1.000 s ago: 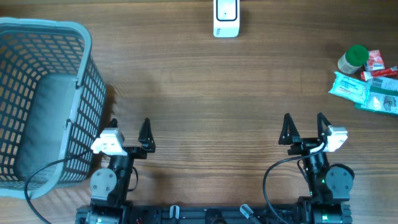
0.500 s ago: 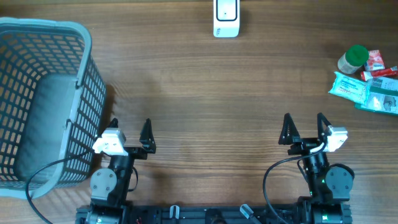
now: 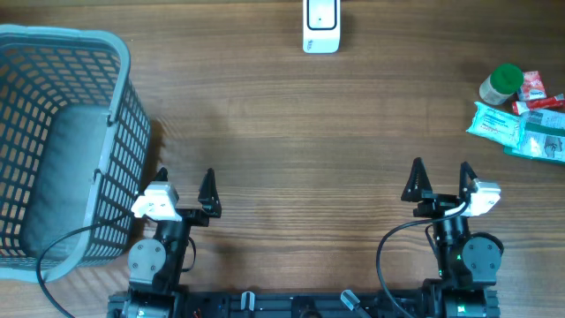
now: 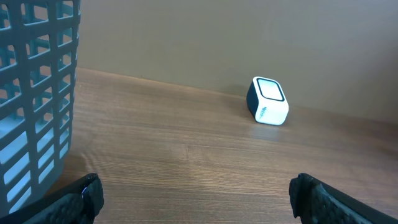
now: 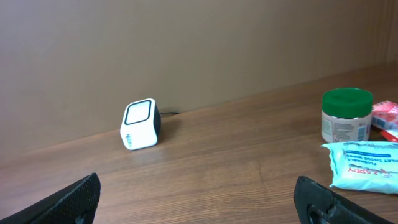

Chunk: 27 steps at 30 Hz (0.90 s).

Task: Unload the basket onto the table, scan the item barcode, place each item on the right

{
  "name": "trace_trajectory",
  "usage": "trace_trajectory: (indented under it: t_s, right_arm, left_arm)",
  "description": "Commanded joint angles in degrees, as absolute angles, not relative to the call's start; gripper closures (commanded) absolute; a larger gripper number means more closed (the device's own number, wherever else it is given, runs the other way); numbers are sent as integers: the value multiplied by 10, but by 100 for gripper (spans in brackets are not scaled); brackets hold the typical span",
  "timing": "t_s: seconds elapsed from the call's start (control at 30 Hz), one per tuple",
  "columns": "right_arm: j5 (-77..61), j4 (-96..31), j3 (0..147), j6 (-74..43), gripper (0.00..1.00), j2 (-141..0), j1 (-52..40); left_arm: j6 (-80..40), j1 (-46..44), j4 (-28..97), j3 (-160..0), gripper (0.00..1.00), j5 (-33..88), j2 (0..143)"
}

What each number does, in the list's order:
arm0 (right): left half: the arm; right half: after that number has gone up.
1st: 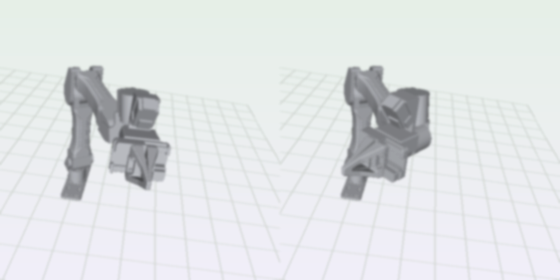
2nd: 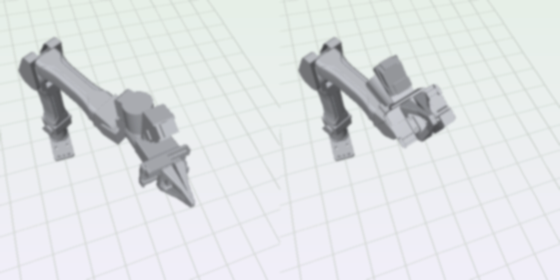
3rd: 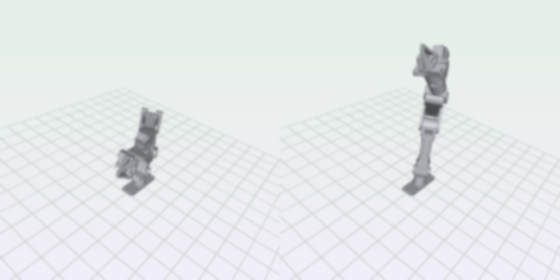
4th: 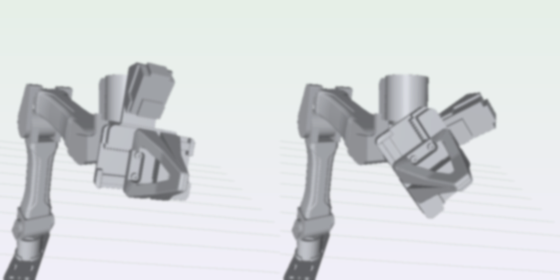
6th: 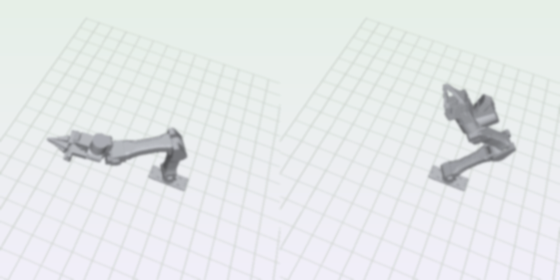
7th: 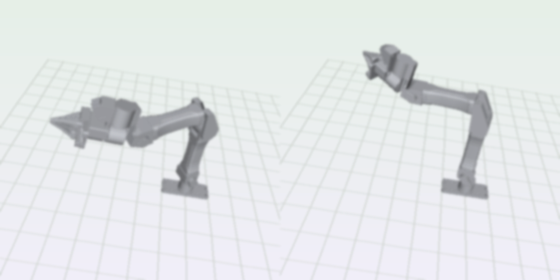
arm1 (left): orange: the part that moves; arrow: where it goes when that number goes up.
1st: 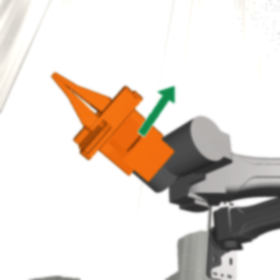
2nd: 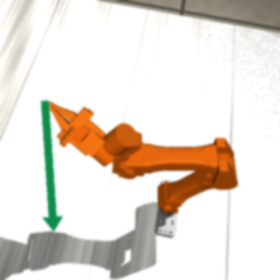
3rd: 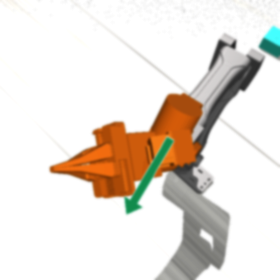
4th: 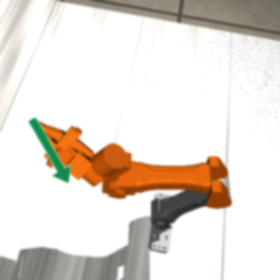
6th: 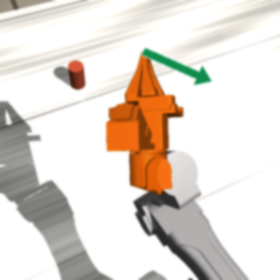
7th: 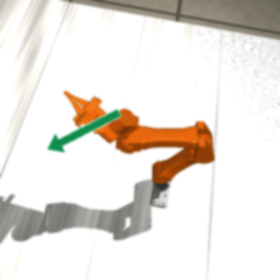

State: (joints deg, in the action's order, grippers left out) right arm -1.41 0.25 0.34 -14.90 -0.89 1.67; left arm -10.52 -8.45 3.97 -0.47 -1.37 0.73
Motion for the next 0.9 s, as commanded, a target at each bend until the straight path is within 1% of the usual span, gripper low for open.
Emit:
trace_trajectory:
  t_s: [0.0, 0.07, 0.1, 0.17, 0.23, 0.87]
  right_arm:
    - [3, 4, 3, -149, 0, -6, 19]
    - [-8, 3, 3, -144, 0, -6, 19]
    - [-21, 3, 3, -123, 0, -6, 19]
    - [-70, 4, 3, -44, 1, -6, 19]
    - [-93, 7, 3, -13, 0, -6, 19]
    - [-95, 7, 3, -11, 0, -10, 19]
  left_arm:
    - [-92, -79, 42, -3, 0, -5, 2]
    - [-92, -79, 42, -3, 0, -5, 2]
    - [-92, -79, 42, -3, 0, -5, 2]
    - [-92, -79, 42, -3, 0, -5, 2]
    - [-92, -79, 42, -3, 0, -5, 2]
    - [-92, -79, 42, -3, 0, -5, 2]
